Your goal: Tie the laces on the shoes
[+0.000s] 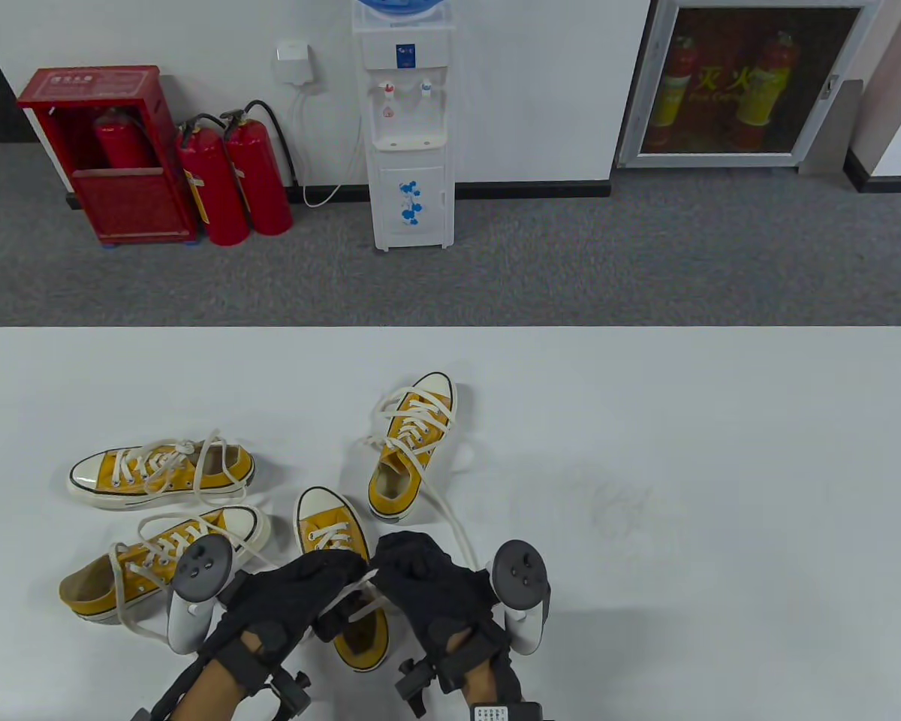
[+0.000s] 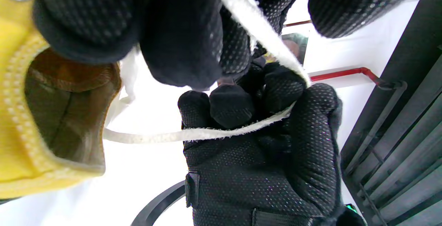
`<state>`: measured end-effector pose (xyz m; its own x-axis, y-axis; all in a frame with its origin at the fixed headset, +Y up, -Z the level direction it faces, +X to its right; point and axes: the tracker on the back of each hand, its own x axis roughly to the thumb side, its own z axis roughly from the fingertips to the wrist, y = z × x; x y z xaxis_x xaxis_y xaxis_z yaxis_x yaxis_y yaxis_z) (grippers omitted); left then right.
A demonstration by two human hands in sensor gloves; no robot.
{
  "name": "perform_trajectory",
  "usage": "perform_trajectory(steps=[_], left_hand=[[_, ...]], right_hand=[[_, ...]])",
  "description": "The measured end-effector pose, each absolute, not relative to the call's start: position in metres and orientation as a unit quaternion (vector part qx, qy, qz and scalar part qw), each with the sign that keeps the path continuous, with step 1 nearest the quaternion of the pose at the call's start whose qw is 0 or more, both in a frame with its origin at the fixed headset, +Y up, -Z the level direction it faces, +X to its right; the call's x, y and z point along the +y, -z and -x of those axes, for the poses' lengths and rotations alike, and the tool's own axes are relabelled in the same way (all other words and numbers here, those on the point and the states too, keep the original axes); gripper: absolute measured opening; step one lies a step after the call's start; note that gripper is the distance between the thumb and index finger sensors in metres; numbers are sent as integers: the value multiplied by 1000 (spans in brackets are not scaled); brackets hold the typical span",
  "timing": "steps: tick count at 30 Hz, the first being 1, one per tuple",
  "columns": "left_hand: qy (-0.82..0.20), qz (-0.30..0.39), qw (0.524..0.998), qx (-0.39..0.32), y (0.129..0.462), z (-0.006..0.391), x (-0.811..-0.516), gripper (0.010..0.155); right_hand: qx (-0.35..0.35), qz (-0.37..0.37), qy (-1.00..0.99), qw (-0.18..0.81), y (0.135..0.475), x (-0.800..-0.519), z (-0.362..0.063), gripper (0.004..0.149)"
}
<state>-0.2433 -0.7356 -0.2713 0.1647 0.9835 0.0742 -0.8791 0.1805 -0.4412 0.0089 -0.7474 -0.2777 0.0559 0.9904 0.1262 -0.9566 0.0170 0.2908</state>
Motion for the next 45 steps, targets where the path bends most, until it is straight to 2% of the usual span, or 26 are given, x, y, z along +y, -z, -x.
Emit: perform_trajectory(steps=[5, 8, 11, 18, 20, 23, 28, 33, 37, 41, 45], left_hand=[[-563, 145, 787, -208, 270, 236, -730, 54], [-547, 151, 795, -214, 269, 232, -730, 54], [-533, 148, 808, -203, 269, 231, -732, 47], [-582, 130, 790, -142, 272, 244, -736, 42], [-603, 122, 779, -119, 272, 249, -738, 42], [-624, 110, 768, -92, 273, 257, -741, 41], [-640, 107, 758, -74, 274, 262, -744, 42], [-642, 117, 754, -75, 274, 260, -747, 43], [-640, 121, 753, -94, 274, 257, -746, 44], [-647, 129, 741, -120, 273, 253, -745, 44], [-633, 129, 750, -144, 273, 251, -742, 47]], right_hand=[[53, -131, -699, 701, 281, -755, -13, 41], [50, -126, -710, 691, 281, -758, -12, 41], [36, -121, -739, 661, 280, -760, -10, 42], [-1, -86, -782, 617, 278, -758, -16, 53], [-24, -71, -807, 586, 277, -756, -20, 53], [-48, -62, -798, 598, 274, -752, -20, 53], [-87, -83, -792, 598, 267, -742, -16, 51], [-62, -130, -798, 584, 265, -740, -1, 53], [-24, -176, -819, 546, 263, -743, 14, 61], [14, -183, -815, 550, 261, -749, 23, 67], [39, -172, -791, 585, 261, -754, 27, 61]])
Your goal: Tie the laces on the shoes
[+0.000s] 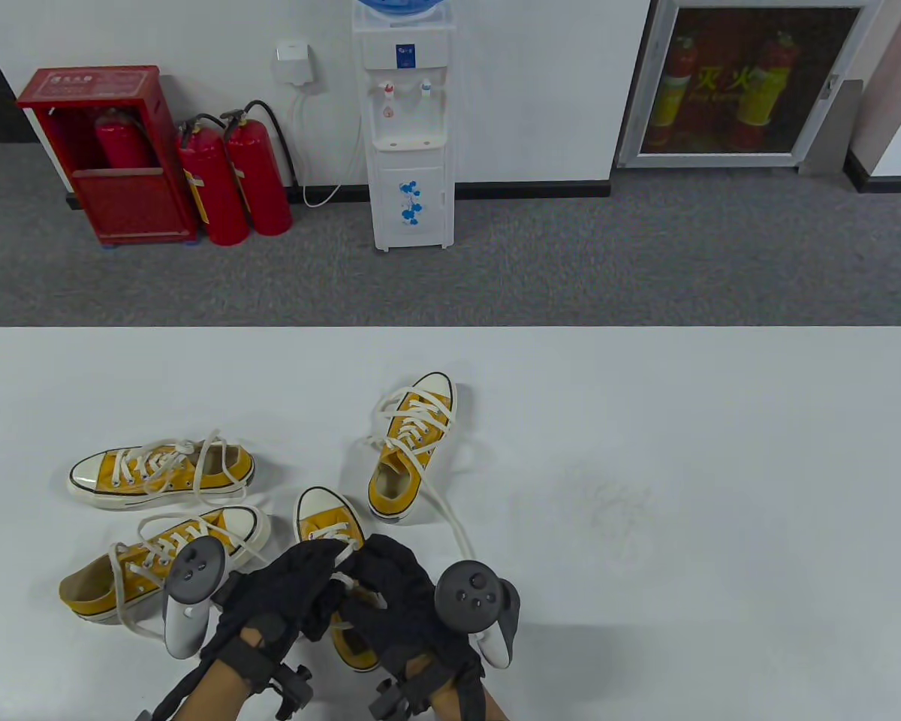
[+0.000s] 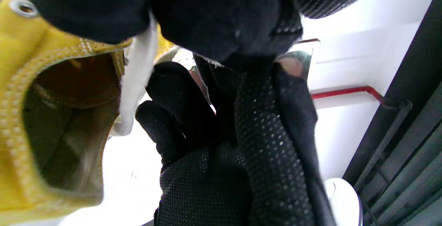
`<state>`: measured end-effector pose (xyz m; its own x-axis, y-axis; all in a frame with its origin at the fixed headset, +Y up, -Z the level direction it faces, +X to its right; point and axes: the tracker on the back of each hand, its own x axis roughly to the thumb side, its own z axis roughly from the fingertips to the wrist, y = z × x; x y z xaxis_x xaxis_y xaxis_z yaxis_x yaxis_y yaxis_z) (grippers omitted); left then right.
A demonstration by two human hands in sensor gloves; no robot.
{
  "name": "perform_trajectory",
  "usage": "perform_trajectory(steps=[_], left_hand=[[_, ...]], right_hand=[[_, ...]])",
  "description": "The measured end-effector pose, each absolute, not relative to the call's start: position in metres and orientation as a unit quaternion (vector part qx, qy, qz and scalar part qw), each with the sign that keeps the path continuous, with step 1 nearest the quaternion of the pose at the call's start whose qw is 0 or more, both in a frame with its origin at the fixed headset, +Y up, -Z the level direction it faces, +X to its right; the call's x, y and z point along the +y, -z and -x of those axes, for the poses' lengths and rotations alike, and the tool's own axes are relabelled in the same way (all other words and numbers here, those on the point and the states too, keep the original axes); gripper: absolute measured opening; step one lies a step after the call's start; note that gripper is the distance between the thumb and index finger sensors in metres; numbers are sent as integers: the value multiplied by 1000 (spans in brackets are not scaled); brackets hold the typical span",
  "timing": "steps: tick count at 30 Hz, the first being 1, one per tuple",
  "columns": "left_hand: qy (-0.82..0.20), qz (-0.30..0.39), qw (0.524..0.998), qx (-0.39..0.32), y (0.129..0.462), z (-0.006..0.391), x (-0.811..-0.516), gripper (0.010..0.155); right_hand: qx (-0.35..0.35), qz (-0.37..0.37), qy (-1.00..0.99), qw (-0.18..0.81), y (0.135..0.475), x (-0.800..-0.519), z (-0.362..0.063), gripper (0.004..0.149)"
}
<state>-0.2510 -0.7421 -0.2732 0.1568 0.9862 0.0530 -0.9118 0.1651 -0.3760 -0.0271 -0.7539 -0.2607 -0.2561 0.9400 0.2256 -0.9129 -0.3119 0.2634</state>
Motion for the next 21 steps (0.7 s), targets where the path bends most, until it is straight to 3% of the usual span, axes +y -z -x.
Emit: perform_trajectory(steps=[11, 21], left_hand=[[-633, 131, 747, -155, 276, 254, -743, 56], [-587, 101, 785, -172, 270, 250, -730, 60]], right_hand=[[35, -118, -779, 615, 259, -758, 26, 50], [12, -97, -787, 609, 262, -752, 14, 43]])
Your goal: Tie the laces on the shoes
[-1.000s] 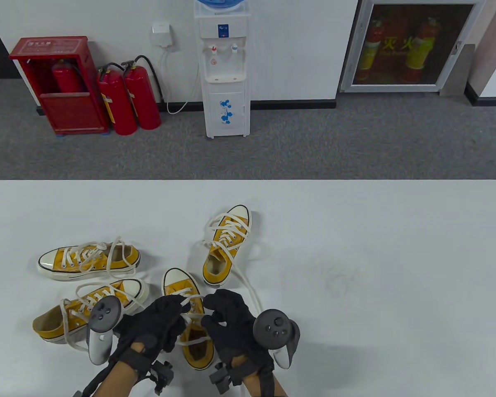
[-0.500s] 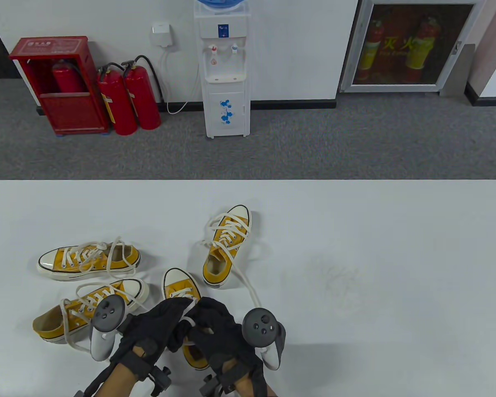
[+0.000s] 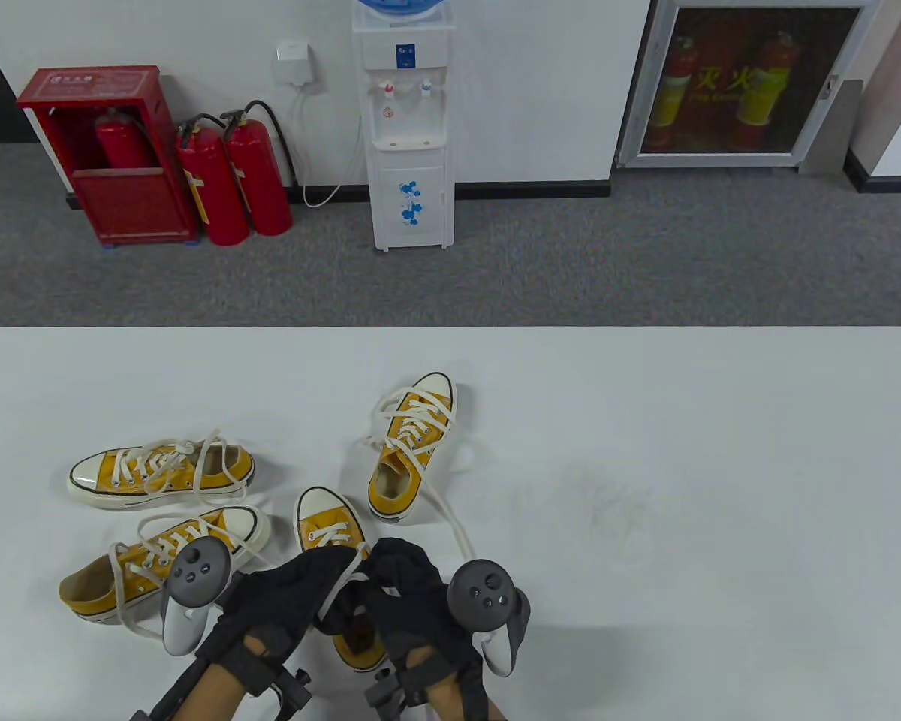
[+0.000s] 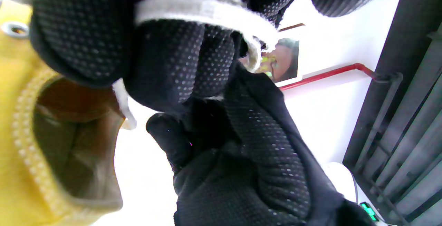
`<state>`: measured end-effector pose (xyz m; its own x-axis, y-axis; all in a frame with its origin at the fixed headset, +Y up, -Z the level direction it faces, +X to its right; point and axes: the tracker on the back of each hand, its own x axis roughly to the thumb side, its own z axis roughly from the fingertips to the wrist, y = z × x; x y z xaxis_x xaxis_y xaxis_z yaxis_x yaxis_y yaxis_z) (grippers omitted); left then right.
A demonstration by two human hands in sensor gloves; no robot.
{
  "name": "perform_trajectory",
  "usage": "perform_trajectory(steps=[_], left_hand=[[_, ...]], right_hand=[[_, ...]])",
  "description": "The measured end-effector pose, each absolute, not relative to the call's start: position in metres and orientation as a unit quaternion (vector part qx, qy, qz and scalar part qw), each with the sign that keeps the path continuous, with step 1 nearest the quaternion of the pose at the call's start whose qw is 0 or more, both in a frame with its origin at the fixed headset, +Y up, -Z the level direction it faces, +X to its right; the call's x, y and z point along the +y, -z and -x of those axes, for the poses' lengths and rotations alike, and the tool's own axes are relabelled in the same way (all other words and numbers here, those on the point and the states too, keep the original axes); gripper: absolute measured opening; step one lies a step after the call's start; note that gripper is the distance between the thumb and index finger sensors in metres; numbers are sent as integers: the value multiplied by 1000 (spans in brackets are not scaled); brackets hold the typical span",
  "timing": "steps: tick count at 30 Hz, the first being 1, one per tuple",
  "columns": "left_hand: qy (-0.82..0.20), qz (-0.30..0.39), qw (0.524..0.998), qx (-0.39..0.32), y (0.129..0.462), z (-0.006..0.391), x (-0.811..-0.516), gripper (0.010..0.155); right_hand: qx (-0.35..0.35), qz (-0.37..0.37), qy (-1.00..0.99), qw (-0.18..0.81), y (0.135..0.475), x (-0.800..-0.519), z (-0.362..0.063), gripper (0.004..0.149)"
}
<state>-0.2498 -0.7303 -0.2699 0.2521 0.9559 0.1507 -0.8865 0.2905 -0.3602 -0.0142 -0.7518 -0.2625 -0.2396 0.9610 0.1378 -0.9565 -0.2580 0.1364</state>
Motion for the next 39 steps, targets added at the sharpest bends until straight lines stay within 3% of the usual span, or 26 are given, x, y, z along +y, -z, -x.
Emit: perform_trajectory(steps=[8, 15, 23, 32, 39], left_hand=[[-544, -6, 829, -126, 268, 273, -711, 63], [-462, -22, 876, -138, 268, 288, -693, 63], [-375, -23, 914, -150, 266, 305, -697, 61], [-254, -44, 957, -136, 264, 314, -707, 52], [-255, -44, 960, -104, 265, 336, -714, 38]], right_hand=[[1, -87, -754, 651, 268, -735, -6, 44], [-6, -76, -733, 676, 274, -719, -24, 44], [-31, -66, -792, 606, 275, -702, -48, 44], [-40, -48, -832, 552, 275, -713, -85, 45], [-55, -4, -812, 581, 276, -741, -112, 44]])
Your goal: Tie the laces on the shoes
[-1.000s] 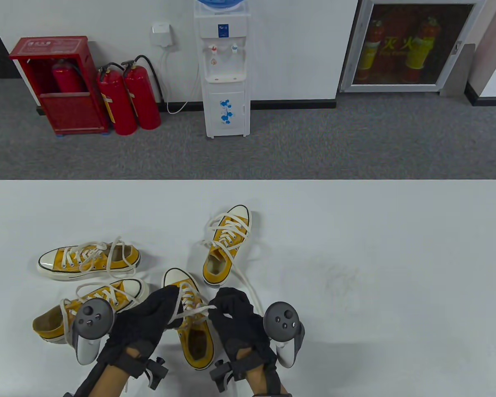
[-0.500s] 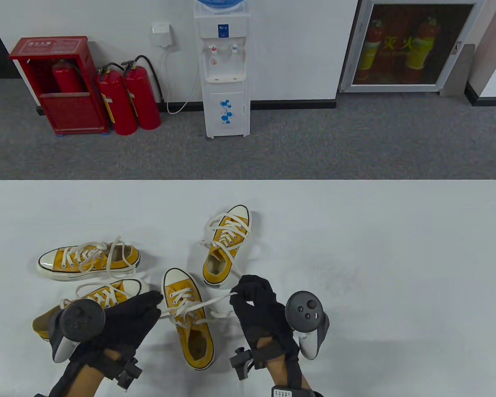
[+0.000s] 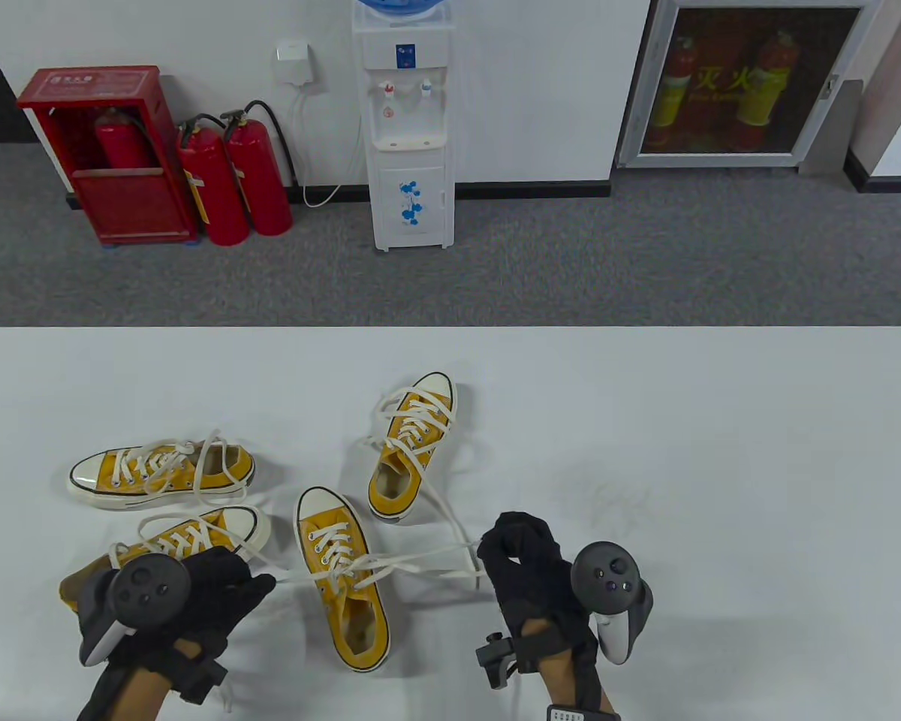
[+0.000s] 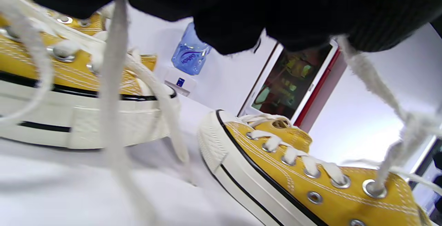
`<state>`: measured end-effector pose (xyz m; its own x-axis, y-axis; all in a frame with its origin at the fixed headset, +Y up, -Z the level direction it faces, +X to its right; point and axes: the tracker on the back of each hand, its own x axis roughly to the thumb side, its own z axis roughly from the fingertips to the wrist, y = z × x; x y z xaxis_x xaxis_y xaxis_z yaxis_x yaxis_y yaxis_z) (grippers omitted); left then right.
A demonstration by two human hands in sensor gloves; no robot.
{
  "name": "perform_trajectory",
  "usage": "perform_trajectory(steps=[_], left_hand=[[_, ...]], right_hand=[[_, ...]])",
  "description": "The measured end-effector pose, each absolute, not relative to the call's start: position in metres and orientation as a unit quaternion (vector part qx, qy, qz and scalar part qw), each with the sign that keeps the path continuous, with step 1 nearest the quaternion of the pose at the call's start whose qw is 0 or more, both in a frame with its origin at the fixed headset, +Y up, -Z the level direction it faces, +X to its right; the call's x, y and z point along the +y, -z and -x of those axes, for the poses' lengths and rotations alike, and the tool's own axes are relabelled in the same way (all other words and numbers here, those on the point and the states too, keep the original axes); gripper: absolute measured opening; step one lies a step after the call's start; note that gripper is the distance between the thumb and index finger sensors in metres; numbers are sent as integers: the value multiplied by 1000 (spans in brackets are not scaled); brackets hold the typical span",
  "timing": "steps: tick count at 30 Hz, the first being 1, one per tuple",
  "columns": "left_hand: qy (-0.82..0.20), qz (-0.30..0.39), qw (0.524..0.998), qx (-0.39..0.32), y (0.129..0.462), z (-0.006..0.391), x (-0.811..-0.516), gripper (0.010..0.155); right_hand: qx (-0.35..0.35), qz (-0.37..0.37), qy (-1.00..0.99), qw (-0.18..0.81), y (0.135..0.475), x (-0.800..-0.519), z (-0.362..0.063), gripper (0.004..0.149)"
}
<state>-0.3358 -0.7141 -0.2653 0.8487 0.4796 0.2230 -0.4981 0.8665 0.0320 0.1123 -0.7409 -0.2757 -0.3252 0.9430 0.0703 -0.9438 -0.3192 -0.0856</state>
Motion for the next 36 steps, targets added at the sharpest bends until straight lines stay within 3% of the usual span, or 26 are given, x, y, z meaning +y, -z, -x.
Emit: perform_trajectory(steps=[6, 12, 25, 36], left_hand=[[-322, -36, 944, -55, 266, 363, -719, 36], [-279, -32, 960, 8, 266, 381, -722, 34], [-229, -15, 968, 100, 267, 404, -729, 31], [-179, -19, 975, 134, 268, 408, -732, 30]], right_hand=[[-65, 44, -822, 564, 273, -751, -133, 44], [-84, 88, -852, 509, 273, -752, -146, 44], [-51, 146, -892, 425, 279, -764, -159, 44], [-40, 160, -912, 376, 281, -767, -163, 43]])
